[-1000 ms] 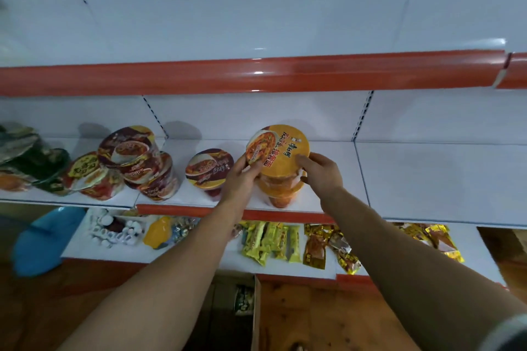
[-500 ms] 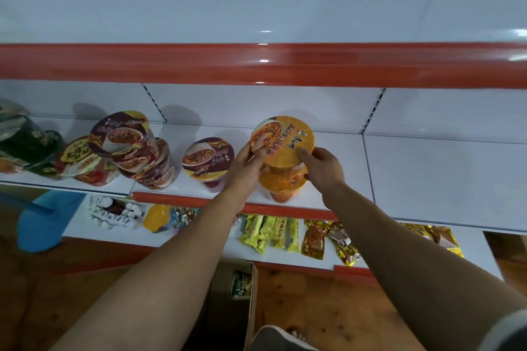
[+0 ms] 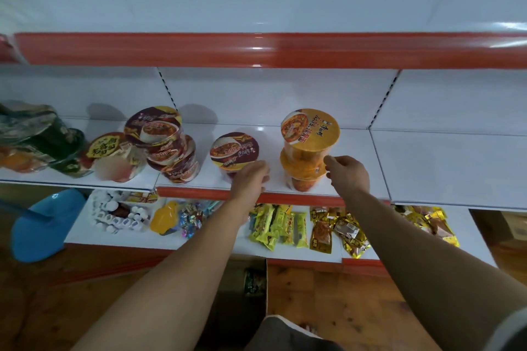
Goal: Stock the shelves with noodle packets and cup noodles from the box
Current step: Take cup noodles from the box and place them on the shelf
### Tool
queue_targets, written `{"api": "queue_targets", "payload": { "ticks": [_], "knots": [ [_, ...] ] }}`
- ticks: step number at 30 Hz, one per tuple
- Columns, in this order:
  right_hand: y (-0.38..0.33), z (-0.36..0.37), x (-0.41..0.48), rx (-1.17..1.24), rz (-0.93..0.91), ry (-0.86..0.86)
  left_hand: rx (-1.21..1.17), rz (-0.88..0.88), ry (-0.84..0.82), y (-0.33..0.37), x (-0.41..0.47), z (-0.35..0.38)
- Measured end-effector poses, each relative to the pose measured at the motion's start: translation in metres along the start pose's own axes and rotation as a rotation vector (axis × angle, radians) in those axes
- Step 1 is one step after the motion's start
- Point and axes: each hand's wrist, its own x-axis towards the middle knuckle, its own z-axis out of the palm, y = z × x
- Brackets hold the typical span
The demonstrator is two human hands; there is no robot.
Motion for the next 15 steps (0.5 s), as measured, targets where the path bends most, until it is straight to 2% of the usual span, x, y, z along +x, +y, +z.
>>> {"api": "queue_targets", "payload": {
  "ticks": [8, 15],
  "knots": [
    [-0.017, 0.078, -0.074, -0.277, -0.099, -0.202, 0.186, -0.104, -0.048, -0.042, -0.038, -0.106],
    [-0.018, 0.156, -0.114, -0.503, -0.147, -0.327, 0.564, -0.208, -0.131, -0.109, -0.053, -0.186]
  ]
}}
